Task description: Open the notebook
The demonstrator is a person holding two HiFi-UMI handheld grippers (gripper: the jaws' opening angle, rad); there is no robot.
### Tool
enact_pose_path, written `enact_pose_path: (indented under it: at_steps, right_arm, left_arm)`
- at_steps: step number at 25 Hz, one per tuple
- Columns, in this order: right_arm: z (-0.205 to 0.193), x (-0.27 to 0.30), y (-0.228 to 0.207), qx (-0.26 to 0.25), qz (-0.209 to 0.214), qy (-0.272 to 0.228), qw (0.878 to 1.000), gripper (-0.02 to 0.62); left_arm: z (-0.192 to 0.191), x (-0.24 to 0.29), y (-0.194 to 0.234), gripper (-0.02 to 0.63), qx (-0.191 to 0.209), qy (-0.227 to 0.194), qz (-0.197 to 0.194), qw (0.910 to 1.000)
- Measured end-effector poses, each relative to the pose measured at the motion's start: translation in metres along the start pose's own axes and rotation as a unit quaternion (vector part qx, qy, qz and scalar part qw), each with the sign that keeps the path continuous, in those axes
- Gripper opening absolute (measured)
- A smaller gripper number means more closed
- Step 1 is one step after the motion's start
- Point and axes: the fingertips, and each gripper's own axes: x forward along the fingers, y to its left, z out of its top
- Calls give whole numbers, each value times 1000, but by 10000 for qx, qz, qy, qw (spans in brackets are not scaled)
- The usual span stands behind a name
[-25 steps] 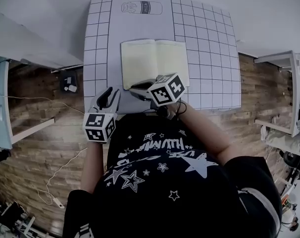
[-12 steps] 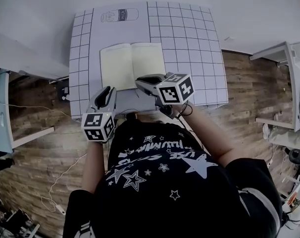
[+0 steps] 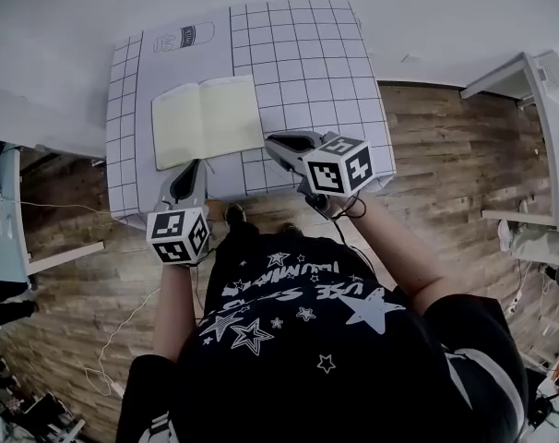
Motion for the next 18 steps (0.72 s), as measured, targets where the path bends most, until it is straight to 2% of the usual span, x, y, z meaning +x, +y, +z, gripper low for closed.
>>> enact_pose_path:
  at_steps: [4, 9, 15, 18]
  right_arm:
    - [-16, -30, -4, 45, 106, -95, 9999, 38]
    - [-40, -49, -2, 161, 336, -20, 9993, 38]
    - [-49, -59, 4, 207, 449, -100, 9987, 38]
    - [-48, -63, 10, 73, 435, -111, 9990, 38]
  left_arm:
    - [-5, -7, -35, 11, 21, 39, 97, 9999]
    - [-20, -15, -69, 11, -210, 135, 130, 9996]
    - [-20, -19, -86, 11, -208, 20, 172, 9996]
    - [-21, -25, -88, 11, -267, -51, 186, 9995]
